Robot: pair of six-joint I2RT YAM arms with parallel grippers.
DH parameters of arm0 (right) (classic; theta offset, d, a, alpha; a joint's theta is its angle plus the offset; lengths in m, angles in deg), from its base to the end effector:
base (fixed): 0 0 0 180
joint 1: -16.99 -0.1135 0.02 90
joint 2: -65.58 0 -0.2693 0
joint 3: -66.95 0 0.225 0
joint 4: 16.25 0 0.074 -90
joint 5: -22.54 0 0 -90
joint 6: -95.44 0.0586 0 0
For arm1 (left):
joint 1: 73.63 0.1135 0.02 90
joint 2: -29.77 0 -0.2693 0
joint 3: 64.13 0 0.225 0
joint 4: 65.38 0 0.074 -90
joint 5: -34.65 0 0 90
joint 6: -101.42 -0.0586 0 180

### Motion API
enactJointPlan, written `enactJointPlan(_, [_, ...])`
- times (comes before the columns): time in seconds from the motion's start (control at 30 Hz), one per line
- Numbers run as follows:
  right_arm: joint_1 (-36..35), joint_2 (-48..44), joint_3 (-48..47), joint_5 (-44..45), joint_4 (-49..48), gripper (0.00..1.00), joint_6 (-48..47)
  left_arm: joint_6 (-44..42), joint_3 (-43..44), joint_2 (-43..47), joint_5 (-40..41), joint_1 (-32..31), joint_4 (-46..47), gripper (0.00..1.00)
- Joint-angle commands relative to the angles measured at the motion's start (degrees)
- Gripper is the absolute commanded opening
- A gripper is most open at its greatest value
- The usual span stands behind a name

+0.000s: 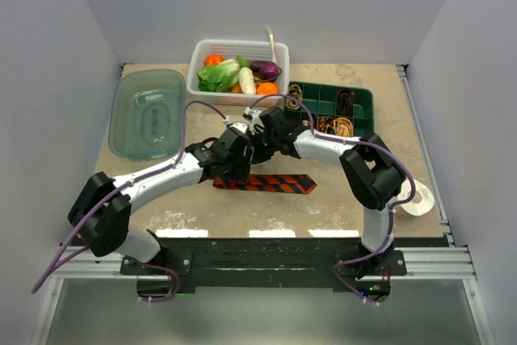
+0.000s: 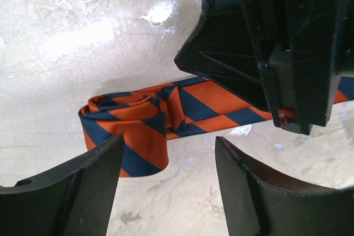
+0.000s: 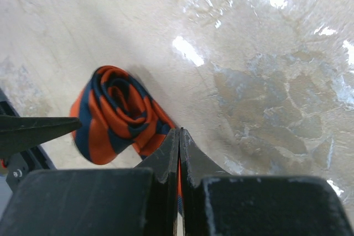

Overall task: Roll the ties
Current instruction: Roll the tie at the center of the board.

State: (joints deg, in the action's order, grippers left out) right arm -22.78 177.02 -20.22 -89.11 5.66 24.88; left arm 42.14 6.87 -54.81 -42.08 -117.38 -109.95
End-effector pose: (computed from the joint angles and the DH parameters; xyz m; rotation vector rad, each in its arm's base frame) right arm 0.3032 0.2805 0.1790 -0.6314 2.4304 0.9137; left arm 0.2133 -0.1856 0.2175 0.2057 2.5488 -0.2045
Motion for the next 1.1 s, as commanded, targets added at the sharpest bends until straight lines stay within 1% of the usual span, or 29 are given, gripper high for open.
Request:
enactJointPlan(0.0, [-0.13, -3.59, -1.6, -0.67, 1.03, 0.0, -0.63, 1.71, -1.38, 4.32, -0.53, 2.52, 2.56, 0.73])
enactJointPlan(0.07, [-0.48, -4.38, -1.69, -0.68, 1.03, 0.0, -0.55, 1.62, -3.23, 5.21, -2.81, 5.58, 4.4, 0.73])
enactJointPlan(0.1, [-0.57, -5.17, -1.95, -0.76, 1.21, 0.0, -0.46, 1.62, -4.02, 6.34, -5.43, 6.65, 5.19, 0.73])
enactJointPlan(0.13, [-1.01, -5.44, -2.12, -0.94, 1.21, 0.0, -0.37, 1.62, -5.85, 6.96, -6.85, 9.09, 7.11, 0.73])
enactJointPlan(0.17, [-1.19, -5.62, -2.3, -0.94, 1.21, 0.0, -0.28, 1.71, -6.91, 7.66, -9.82, 10.25, 8.17, 0.73])
enactJointPlan(0.2, [-1.54, -5.79, -2.48, -1.03, 1.3, 0.0, -0.28, 1.8, -7.97, 9.5, -11.16, 11.3, 10.62, 0.73])
enactJointPlan(0.27, [-2.5, -5.53, -3.18, -1.73, 1.56, 0.0, -0.11, 2.24, -11.39, 11.35, -13.01, 14.55, 13.09, 0.73])
enactJointPlan(0.3, [-3.46, -5.44, -3.27, -1.9, 1.04, 0.0, 0.07, 2.41, -13.32, 13.02, -16.23, 15.61, 14.85, 0.74])
enactJointPlan(0.33, [-3.91, -5.09, -3.36, -2.17, 0.77, 0.0, 0.42, 2.59, -14.21, 13.73, -17.4, 17.88, 15.65, 0.74])
enactJointPlan(0.4, [-5.4, -4.57, -4.06, -2.17, 0.68, 0.0, 0.42, 3.12, -17.19, 15.92, -20.91, 20.09, 18.28, 0.75])
enactJointPlan(0.43, [-5.84, -4.3, -4.32, -2.17, 0.51, 0.0, 0.77, 3.29, -18.25, 16.54, -22.32, 22.71, 19.25, 0.75])
enactJointPlan(0.5, [-6.98, -3.34, -5.2, -2.43, 0.51, 0.0, 0.86, 3.82, -20.19, 17.95, -26.97, 25.45, 20.83, 0.76])
enactJointPlan(0.53, [-7.16, -2.98, -5.46, -2.35, 0.51, 0.0, 0.86, 3.82, -22.02, 18.13, -28.73, 27.9, 22.58, 0.76])
enactJointPlan(0.57, [-7.6, -2.2, -5.99, -2.17, 0.51, 0.0, 0.77, 4.08, -22.91, 18.39, -31.88, 29.06, 23.56, 0.76])
enactJointPlan(0.63, [-8.13, -1.58, -6.43, -1.29, 1.12, 0.0, 0.25, 4.17, -25.2, 18.66, -34.71, 31.6, 26.02, 0.76])
enactJointPlan(0.67, [-8.13, -1.14, -6.61, -1.12, 1.3, 0.0, 0.16, 4.35, -25.81, 18.57, -36.99, 32.31, 26.81, 0.76])
enactJointPlan(0.73, [-8.13, -0.78, -6.52, -0.5, 1.56, 0.0, -0.1, 4.52, -27.31, 18.22, -38.67, 33.81, 28.14, 0.76])
enactJointPlan(0.87, [-8.13, -0.17, -6.08, 1.17, 1.91, 0.0, -0.9, 5.14, -29.24, 17.25, -41.92, 34.87, 32.79, 0.76])
enactJointPlan(1.07, [-8.13, 0.8, -5.47, 3.01, 3.05, 0.0, -2.13, 4.88, -29.95, 14.53, -43.42, 35.05, 35.43, 0.76])
